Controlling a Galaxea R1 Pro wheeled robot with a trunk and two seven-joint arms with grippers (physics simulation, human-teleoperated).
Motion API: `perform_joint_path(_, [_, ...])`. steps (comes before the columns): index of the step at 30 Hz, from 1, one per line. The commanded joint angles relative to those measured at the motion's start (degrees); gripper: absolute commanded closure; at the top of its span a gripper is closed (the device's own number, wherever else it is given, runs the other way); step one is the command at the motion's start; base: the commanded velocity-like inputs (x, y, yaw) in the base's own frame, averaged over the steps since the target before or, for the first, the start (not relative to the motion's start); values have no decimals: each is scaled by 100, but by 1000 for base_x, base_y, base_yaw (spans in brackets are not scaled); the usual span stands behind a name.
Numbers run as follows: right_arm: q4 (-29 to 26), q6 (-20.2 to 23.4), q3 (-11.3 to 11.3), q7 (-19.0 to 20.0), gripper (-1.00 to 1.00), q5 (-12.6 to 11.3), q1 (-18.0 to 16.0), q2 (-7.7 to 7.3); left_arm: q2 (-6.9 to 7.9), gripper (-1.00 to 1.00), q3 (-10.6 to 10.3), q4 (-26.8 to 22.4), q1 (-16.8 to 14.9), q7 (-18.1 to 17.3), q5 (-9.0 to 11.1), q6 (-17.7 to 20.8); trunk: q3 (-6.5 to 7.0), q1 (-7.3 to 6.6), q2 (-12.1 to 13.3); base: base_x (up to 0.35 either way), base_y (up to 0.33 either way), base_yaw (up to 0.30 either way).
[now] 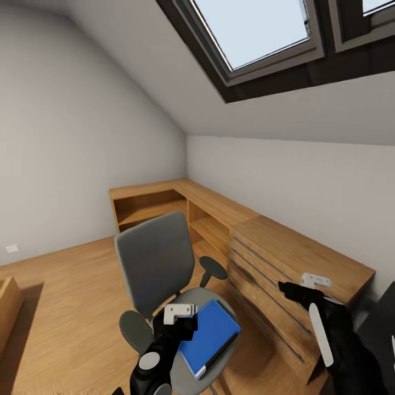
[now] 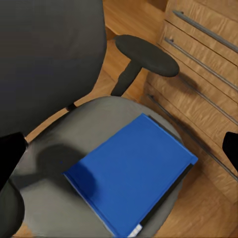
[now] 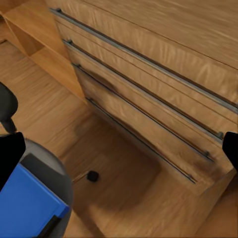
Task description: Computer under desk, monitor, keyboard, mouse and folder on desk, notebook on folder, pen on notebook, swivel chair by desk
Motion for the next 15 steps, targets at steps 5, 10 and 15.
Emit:
perform_joint_path(5, [1, 27, 3, -15, -100, -41, -3, 4, 9, -100, 2, -6, -11, 57, 33, 14, -7, 0, -5, 0, 0, 277])
perform_joint_path(10, [4, 27, 15, -14, -100, -41, -3, 6, 11, -100, 17, -6, -10, 183, 33, 14, -7, 0, -5, 0, 0, 277])
perform_joint_path(15, [28, 27, 22, -14, -100, -41, -3, 7, 11, -100, 22, -6, -10, 340, 33, 14, -7, 0, -5, 0, 0, 277])
